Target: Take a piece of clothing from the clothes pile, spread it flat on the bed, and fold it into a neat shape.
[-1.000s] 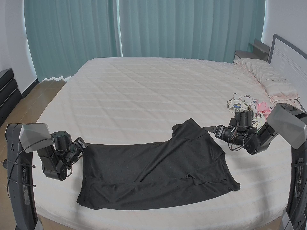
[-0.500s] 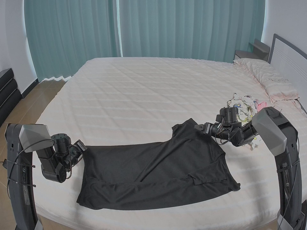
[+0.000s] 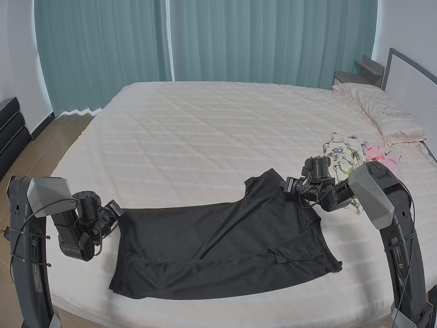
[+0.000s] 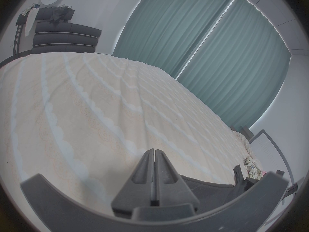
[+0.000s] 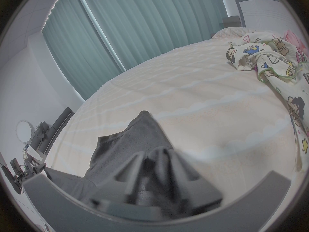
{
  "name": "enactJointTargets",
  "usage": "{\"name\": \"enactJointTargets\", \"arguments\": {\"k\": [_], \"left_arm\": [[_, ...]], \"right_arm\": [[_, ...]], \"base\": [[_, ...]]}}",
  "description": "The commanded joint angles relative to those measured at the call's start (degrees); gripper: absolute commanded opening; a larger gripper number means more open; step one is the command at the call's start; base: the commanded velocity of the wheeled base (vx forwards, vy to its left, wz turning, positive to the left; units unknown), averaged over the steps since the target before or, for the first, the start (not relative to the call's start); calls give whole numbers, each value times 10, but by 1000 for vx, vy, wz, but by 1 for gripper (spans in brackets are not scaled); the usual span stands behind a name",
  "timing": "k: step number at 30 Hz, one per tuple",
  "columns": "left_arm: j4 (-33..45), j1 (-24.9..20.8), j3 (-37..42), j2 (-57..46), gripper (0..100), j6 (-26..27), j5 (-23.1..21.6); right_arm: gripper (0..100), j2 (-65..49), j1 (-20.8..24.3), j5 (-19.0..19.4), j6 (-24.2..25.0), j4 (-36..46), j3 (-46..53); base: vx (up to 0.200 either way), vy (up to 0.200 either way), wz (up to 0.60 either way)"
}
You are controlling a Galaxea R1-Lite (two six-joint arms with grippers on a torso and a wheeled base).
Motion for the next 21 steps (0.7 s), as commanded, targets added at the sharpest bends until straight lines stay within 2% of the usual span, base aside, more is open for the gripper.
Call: {"name": "enactJointTargets", "arguments": {"k": [1, 7, 11, 21], "left_arm": [[0, 0, -1, 0, 0, 0, 0], [-9, 2, -2, -7, 0, 0, 1], [-39, 3, -5, -7, 0, 1, 24], [-54, 3, -6, -4, 0, 2, 28]], "right_arm": [[0, 3, -1, -4, 0, -2, -3], [0, -13, -3, -19, 5, -9, 1], [0, -32, -5, -32, 33, -9, 7], [0, -46, -7, -33, 28, -32, 61]], "base": [[0, 0, 0], [0, 0, 0], [0, 0, 0], [0, 0, 0]]}}
